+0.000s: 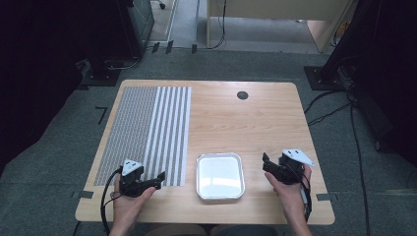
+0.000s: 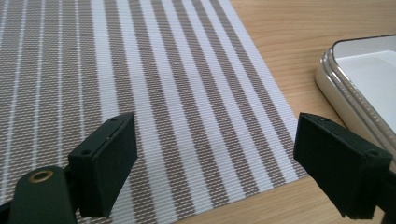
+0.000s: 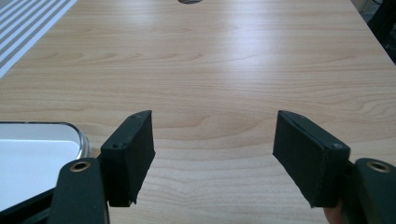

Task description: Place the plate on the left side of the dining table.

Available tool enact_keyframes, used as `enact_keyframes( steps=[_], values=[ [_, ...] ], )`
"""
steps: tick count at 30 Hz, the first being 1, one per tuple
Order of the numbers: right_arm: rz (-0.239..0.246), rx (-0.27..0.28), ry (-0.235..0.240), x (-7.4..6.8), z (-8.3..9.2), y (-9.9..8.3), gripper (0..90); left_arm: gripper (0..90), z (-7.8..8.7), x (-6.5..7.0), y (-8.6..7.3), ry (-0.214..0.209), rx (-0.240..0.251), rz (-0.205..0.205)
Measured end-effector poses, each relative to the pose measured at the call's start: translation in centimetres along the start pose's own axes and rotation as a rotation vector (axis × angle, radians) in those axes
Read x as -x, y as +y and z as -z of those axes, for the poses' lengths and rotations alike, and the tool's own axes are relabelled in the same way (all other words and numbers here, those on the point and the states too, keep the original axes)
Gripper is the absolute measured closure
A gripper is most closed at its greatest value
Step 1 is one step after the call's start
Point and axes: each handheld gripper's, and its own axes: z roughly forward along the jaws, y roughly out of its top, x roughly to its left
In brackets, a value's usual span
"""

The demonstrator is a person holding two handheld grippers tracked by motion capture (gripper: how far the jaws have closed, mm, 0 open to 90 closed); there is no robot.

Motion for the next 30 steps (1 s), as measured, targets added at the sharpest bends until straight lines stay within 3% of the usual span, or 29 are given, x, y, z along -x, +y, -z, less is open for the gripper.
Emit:
enact_keyframes(
  steps=[9, 11, 15, 19, 24, 30],
  values=[
    [-0.002, 0.009, 0.041, -1.0, -0.2, 0.3, 37.1, 13.9, -1.1, 2.4, 0.8, -0.047, -0.010, -0.029],
    [-0.011, 0.003, 0.060, -1.2, -0.2, 0.5, 39.2, 14.1, -1.4, 2.9, 1.0, -0.056, -0.013, -0.024],
    [-0.045, 0.010, 0.103, -1.4, -0.2, 0.7, 46.3, 14.3, -2.0, 4.3, 1.4, -0.078, -0.022, -0.053],
    [-0.043, 0.017, 0.118, -1.8, -0.2, 0.8, 50.5, 14.6, -2.5, 5.4, 1.8, -0.095, -0.024, -0.064],
    [-0.083, 0.003, 0.147, -2.1, -0.5, 0.8, 56.1, 15.4, -3.0, 6.4, 2.0, -0.124, -0.024, -0.043],
    [-0.088, -0.030, 0.179, -2.6, -1.4, 0.7, 59.9, 21.2, -3.3, 7.4, 1.8, -0.150, -0.020, -0.039]
  ],
)
